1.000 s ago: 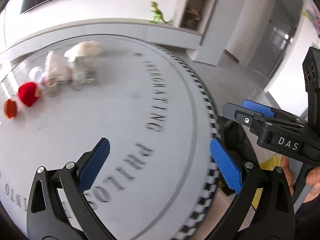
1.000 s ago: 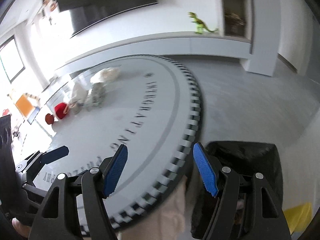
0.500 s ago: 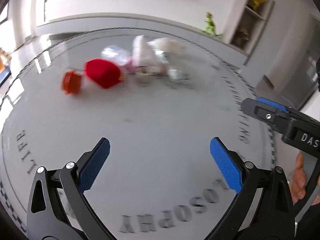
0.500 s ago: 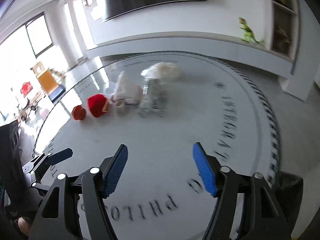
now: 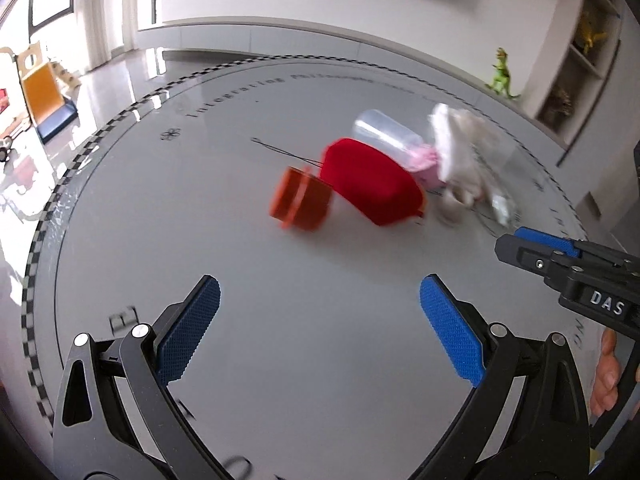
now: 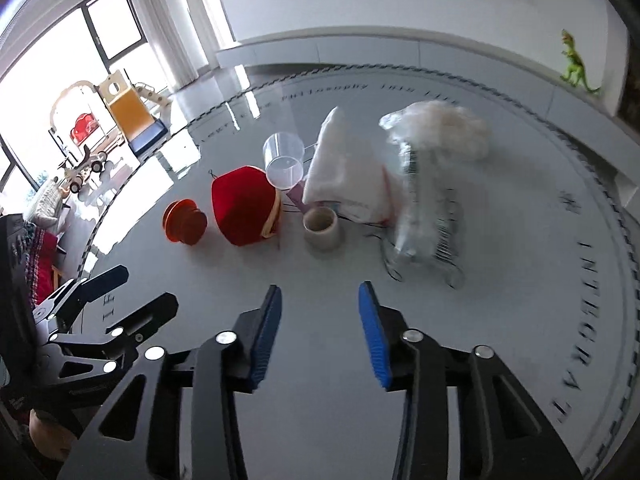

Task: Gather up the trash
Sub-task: 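Move both open tools back over the table toward the remaining items, then grasp the orange cap with the left tool while the right tool grasps the tape roll, then carry the orange cap and tape roll over the black bin and open both tools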

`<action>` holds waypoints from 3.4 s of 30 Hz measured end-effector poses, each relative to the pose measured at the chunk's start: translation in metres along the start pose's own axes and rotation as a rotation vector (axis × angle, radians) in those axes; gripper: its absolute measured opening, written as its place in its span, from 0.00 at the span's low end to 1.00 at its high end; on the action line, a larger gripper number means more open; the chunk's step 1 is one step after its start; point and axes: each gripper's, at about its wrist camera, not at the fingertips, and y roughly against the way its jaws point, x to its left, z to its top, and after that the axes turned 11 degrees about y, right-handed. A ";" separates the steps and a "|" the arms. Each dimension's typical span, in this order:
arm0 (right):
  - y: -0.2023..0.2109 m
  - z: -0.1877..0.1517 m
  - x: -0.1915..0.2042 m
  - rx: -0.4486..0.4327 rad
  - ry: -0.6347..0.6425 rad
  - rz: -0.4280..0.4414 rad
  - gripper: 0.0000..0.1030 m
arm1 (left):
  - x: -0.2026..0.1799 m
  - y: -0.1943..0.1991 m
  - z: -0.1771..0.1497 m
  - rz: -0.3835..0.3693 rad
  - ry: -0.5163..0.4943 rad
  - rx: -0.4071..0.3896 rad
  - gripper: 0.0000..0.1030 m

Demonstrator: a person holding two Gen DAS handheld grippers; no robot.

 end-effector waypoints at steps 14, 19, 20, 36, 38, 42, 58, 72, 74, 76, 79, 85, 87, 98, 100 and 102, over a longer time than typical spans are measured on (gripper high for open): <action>-0.043 0.030 0.004 0.038 -0.003 -0.054 0.36 | 0.003 -0.024 0.029 -0.007 -0.013 -0.001 0.94; -0.037 0.027 0.009 0.017 0.023 -0.066 0.24 | -0.002 -0.032 0.036 0.003 -0.035 -0.021 0.94; -0.034 0.025 0.009 0.014 0.023 -0.060 0.24 | -0.003 -0.035 0.037 0.006 -0.040 -0.017 0.94; 0.013 0.009 0.003 -0.042 -0.004 -0.005 0.24 | 0.010 -0.028 0.032 -0.004 0.020 0.010 0.39; 0.020 0.004 0.003 -0.050 -0.011 -0.003 0.24 | 0.005 -0.021 0.027 -0.007 0.016 0.005 0.39; 0.039 -0.007 -0.003 -0.068 -0.026 -0.006 0.24 | -0.008 -0.001 0.014 -0.021 -0.002 -0.002 0.39; 0.130 -0.079 -0.056 -0.163 -0.157 -0.084 0.24 | -0.103 0.057 -0.056 -0.141 -0.150 0.015 0.39; 0.217 -0.180 -0.113 -0.248 -0.339 -0.244 0.24 | -0.230 0.085 -0.138 -0.338 -0.444 0.103 0.39; 0.229 -0.205 -0.125 -0.236 -0.383 -0.287 0.24 | -0.250 0.087 -0.155 -0.370 -0.491 0.128 0.39; 0.240 -0.228 -0.136 -0.228 -0.428 -0.324 0.24 | -0.274 0.089 -0.174 -0.410 -0.552 0.156 0.39; 0.254 -0.261 -0.156 -0.213 -0.504 -0.378 0.24 | -0.304 0.090 -0.200 -0.458 -0.629 0.200 0.39; 0.274 -0.322 -0.191 -0.181 -0.649 -0.481 0.24 | -0.358 0.081 -0.247 -0.523 -0.750 0.302 0.39; 0.277 -0.337 -0.201 -0.160 -0.686 -0.505 0.24 | -0.376 0.078 -0.262 -0.527 -0.795 0.322 0.39; 0.286 -0.378 -0.223 -0.121 -0.798 -0.595 0.49 | -0.403 0.075 -0.283 -0.499 -0.871 0.292 0.95; 0.285 -0.377 -0.225 -0.127 -0.803 -0.591 0.49 | -0.399 0.070 -0.280 -0.494 -0.850 0.311 0.95; 0.284 -0.376 -0.224 -0.124 -0.797 -0.586 0.49 | -0.396 0.069 -0.277 -0.490 -0.837 0.315 0.95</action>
